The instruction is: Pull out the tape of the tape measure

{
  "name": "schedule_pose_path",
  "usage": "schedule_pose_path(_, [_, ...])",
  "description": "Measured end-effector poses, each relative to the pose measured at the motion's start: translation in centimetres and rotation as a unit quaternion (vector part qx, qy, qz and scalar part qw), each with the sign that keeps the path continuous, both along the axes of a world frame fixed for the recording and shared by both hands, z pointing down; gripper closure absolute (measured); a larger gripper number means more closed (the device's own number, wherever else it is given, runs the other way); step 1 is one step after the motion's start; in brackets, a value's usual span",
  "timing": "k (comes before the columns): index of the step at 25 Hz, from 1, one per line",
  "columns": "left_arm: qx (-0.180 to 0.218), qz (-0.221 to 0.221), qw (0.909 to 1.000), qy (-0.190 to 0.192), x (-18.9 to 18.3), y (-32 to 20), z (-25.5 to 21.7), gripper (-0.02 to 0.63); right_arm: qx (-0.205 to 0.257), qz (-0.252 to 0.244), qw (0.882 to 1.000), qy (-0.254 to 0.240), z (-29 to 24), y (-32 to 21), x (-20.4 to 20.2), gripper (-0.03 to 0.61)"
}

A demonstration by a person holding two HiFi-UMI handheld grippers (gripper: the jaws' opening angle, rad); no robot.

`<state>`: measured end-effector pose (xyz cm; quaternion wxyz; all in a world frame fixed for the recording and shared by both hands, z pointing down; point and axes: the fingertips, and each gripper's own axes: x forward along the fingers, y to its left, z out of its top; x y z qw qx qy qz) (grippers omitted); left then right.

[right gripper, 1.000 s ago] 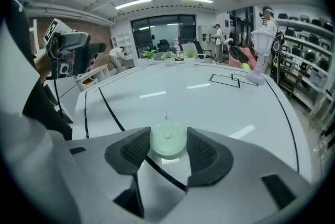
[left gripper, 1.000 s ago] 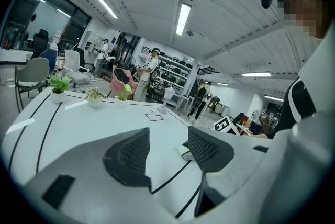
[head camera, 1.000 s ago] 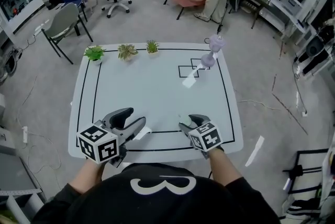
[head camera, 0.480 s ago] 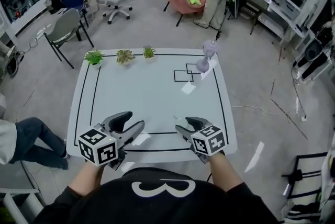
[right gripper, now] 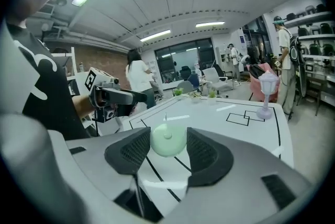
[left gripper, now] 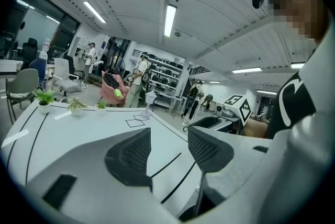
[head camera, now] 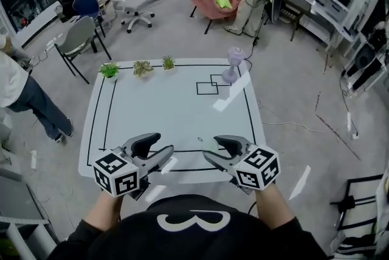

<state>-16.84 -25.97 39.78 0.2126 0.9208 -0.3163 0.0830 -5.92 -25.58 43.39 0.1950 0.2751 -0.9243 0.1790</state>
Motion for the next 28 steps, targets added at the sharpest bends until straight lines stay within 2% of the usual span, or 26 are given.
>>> schedule_pose_path(4, [0.019,0.035,0.9992,0.003,2.3,1.6,-1.9,0.387,0.026,-0.036,0.999,-0.006,-3.1,2.5,0.3,0.357])
schedule_pose_path(10, [0.055,0.13,0.99,-0.007,6.5,4.8,-3.6,0.39,0.049,-0.08,0.995,-0.015,-5.9,5.6,0.6,0.356])
schedule_pose_path(18, [0.076,0.188,0.9793,-0.01,9.8,7.1,-4.4,0.408,0.065,-0.127,0.99,-0.011,-7.0,8.1,1.3,0.357])
schedule_pose_path(23, [0.098,0.232,0.9674,-0.023,11.4,8.8,-5.1,0.483,0.079,-0.149,0.986,-0.001,-7.4,8.8,1.8,0.357])
schedule_pose_path(26, [0.105,0.239,0.965,-0.025,12.2,9.4,-5.1,0.497,0.095,-0.153,0.984,0.007,-7.7,8.9,2.2,0.357])
schedule_pose_path(28, [0.11,0.235,0.9653,-0.026,12.5,9.8,-5.1,0.539,0.1,-0.155,0.983,0.008,-7.8,9.2,2.5,0.357])
